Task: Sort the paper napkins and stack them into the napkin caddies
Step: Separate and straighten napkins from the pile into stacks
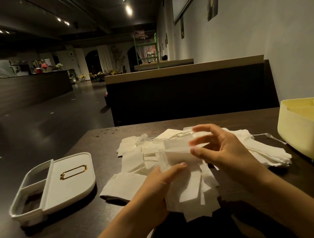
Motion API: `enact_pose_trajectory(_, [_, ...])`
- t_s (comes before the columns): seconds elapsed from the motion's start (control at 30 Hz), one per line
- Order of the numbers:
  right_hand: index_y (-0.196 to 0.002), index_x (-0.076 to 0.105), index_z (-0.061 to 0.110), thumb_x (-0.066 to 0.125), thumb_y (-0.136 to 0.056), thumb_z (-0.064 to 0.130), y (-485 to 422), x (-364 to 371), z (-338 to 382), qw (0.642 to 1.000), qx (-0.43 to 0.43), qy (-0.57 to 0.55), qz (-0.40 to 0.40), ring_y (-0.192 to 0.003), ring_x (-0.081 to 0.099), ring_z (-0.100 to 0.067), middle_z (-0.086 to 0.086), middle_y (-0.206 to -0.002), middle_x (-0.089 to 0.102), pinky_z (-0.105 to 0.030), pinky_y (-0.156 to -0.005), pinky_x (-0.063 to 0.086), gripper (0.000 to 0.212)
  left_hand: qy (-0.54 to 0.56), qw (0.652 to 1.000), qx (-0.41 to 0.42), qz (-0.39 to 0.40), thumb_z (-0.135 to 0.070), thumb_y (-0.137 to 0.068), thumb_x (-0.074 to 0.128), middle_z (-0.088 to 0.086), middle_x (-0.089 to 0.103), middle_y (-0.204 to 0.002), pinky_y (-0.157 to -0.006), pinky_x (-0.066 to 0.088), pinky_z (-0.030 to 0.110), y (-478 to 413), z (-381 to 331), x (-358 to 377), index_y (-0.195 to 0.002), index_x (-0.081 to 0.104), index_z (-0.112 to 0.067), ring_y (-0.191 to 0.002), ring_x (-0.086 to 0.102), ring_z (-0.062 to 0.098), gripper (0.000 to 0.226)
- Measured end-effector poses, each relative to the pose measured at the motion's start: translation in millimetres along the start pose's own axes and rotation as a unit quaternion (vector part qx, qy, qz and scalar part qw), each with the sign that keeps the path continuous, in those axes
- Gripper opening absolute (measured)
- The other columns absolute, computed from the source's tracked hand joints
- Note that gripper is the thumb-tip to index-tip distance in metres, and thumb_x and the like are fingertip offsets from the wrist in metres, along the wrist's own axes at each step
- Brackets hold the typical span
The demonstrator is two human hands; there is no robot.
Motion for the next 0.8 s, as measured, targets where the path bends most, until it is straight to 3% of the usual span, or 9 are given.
enact_pose_trajectory(0.07, [-0.125, 0.042, 0.033, 0.067, -0.082, 0.038, -2, -8, -4, 0.999, 0.015, 0.037, -0.029, -0.098, 0.060, -0.011, 0.007, -0.115, 0.056, -0.030, -0.080, 0.055, 0.050, 0.017, 1.000, 0.000, -0.005, -0.014, -0.086, 0.061, 0.010, 0.072, -0.087, -0.067, 0.057, 0.035, 0, -2, -2, -0.118, 0.057, -0.014, -0.080, 0.068, 0.023, 0.032])
enact_pose_trajectory(0.17, [-0.128, 0.040, 0.028, 0.071, -0.066, 0.059, 4, 19, -29, 0.987, 0.132, -0.019, 0.094, -0.107, 0.058, -0.018, 0.000, -0.122, 0.055, -0.038, -0.092, 0.051, 0.076, 0.049, 0.999, 0.015, -0.010, -0.019, -0.078, 0.061, 0.014, 0.070, -0.096, -0.069, 0.056, 0.041, 3, -8, -2, -0.121, 0.057, -0.013, -0.089, 0.065, 0.028, 0.043])
enact_pose_trajectory(0.23, [-0.124, 0.048, 0.022, 0.079, -0.067, 0.045, 15, 42, -31, 0.967, 0.163, -0.077, 0.180, -0.102, 0.065, -0.021, -0.004, -0.115, 0.064, -0.040, -0.090, 0.054, 0.069, 0.059, 0.998, 0.026, -0.003, -0.023, -0.073, 0.060, 0.016, 0.066, -0.101, -0.067, 0.056, 0.044, 6, -13, 1, -0.114, 0.059, -0.016, -0.093, 0.062, 0.030, 0.043])
enact_pose_trajectory(0.3, [-0.118, 0.055, 0.020, 0.075, -0.076, 0.019, 17, 47, -27, 0.965, 0.146, -0.107, 0.188, -0.097, 0.068, -0.022, -0.008, -0.107, 0.069, -0.040, -0.085, 0.056, 0.046, 0.070, 0.997, 0.038, -0.014, -0.024, -0.070, 0.061, 0.018, 0.063, -0.105, -0.062, 0.057, 0.045, 7, -16, 1, -0.113, 0.058, -0.017, -0.094, 0.060, 0.031, 0.044])
enact_pose_trajectory(0.37, [-0.114, 0.059, 0.015, 0.070, -0.080, 0.006, 14, 43, -26, 0.970, 0.133, -0.109, 0.171, -0.096, 0.068, -0.026, -0.012, -0.105, 0.069, -0.044, -0.083, 0.056, 0.037, 0.085, 0.994, 0.058, -0.031, -0.024, -0.072, 0.064, 0.020, 0.061, -0.110, -0.061, 0.058, 0.042, 4, -17, -7, -0.118, 0.056, -0.014, -0.098, 0.060, 0.032, 0.048])
enact_pose_trajectory(0.47, [-0.109, 0.062, 0.005, 0.071, -0.078, 0.002, 11, 32, -26, 0.977, 0.126, -0.100, 0.142, -0.090, 0.069, -0.030, -0.020, -0.102, 0.069, -0.043, -0.079, 0.057, 0.032, 0.094, 0.992, 0.083, -0.035, -0.026, -0.073, 0.075, 0.018, 0.062, -0.111, -0.071, 0.058, 0.041, -1, -21, -15, -0.121, 0.054, -0.013, -0.099, 0.060, 0.031, 0.054])
enact_pose_trajectory(0.57, [-0.100, 0.065, 0.004, 0.072, -0.075, 0.001, 4, 12, -22, 0.986, 0.113, -0.089, 0.087, -0.081, 0.068, -0.025, -0.019, -0.095, 0.070, -0.035, -0.071, 0.056, 0.027, 0.099, 0.989, 0.097, -0.042, -0.029, -0.056, 0.088, 0.017, 0.063, -0.113, -0.079, 0.058, 0.042, -1, -27, -21, -0.121, 0.054, -0.012, -0.106, 0.060, 0.030, 0.075])
enact_pose_trajectory(0.67, [-0.101, 0.064, 0.009, 0.073, -0.071, 0.001, 2, 5, -23, 0.979, 0.121, -0.152, 0.065, -0.088, 0.067, -0.027, -0.014, -0.095, 0.070, -0.039, -0.078, 0.057, 0.032, 0.083, 0.988, 0.116, -0.065, -0.022, -0.064, 0.075, 0.015, 0.063, -0.113, -0.084, 0.056, 0.044, -1, -33, -27, -0.116, 0.054, -0.013, -0.108, 0.060, 0.030, 0.057])
enact_pose_trajectory(0.8, [-0.105, 0.061, 0.008, 0.069, -0.074, -0.004, 6, 11, -21, 0.965, 0.131, -0.214, 0.069, -0.085, 0.064, -0.025, -0.014, -0.094, 0.068, -0.033, -0.068, 0.058, 0.034, 0.036, 0.987, 0.136, -0.075, -0.014, -0.069, 0.068, 0.014, 0.064, -0.109, -0.084, 0.056, 0.041, 3, -42, -32, -0.116, 0.055, -0.007, -0.103, 0.062, 0.028, 0.049])
Point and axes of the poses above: each hand's wrist, its own y-axis away from the middle knuckle, its own x-axis out of the palm, z = x × y, the point moved 10 cm from there along -y, towards the middle knuckle
